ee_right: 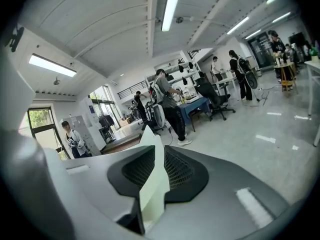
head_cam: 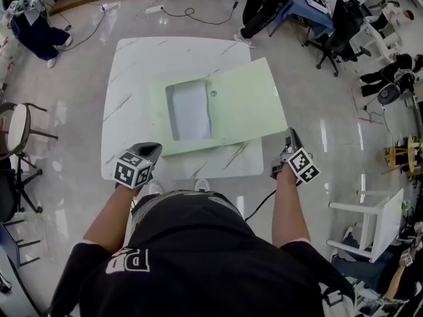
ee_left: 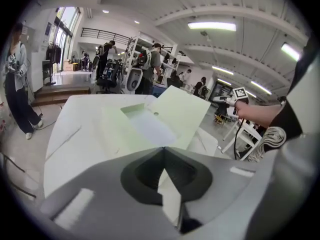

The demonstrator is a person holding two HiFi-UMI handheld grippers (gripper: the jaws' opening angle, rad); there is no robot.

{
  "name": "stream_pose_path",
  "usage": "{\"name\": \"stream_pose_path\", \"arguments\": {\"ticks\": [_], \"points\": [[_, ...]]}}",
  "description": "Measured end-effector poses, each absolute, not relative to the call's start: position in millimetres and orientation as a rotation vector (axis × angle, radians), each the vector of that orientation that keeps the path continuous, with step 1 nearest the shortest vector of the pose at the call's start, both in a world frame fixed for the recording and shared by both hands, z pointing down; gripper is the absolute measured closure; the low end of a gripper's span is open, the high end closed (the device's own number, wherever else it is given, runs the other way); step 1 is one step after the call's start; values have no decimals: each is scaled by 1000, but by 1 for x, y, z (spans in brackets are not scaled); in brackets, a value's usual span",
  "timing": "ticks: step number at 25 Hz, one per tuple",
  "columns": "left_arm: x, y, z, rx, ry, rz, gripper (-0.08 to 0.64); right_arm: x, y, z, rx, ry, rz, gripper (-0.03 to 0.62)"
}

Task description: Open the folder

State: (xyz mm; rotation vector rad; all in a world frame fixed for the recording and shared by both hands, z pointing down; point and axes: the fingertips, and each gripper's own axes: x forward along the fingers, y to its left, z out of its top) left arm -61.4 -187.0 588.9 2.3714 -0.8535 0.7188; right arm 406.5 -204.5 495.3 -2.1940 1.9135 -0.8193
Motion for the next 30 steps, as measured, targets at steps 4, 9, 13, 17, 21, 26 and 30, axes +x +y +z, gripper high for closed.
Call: {"name": "stream_pose_path", "arguments": {"ticks": [4, 9, 13, 17, 21, 26, 30], "points": [[-71, -195, 561, 2406, -929, 629, 509, 368, -205, 457, -2138, 2021, -692, 545], [-76, -202, 527, 2446, -977, 508, 509, 284, -213, 445, -1973, 2297, -691, 548], [-70, -199, 506, 2485, -956, 446, 509, 218, -211, 450, -1846, 2539, -681, 569], [-67, -192, 495, 2514, -942, 430, 509, 158, -203, 453, -1696, 2734, -630, 589], [-64, -187, 491, 2533, -938, 432, 509, 117, -198, 452, -1566, 2844, -586, 592], [-63, -187, 472, 2560, -959, 395, 509, 86, -192, 439, -1451, 2940, -512, 592], [-66, -187, 459, 2579, -983, 359, 509, 69, -185, 429, -1402, 2992, -440, 592]]}}
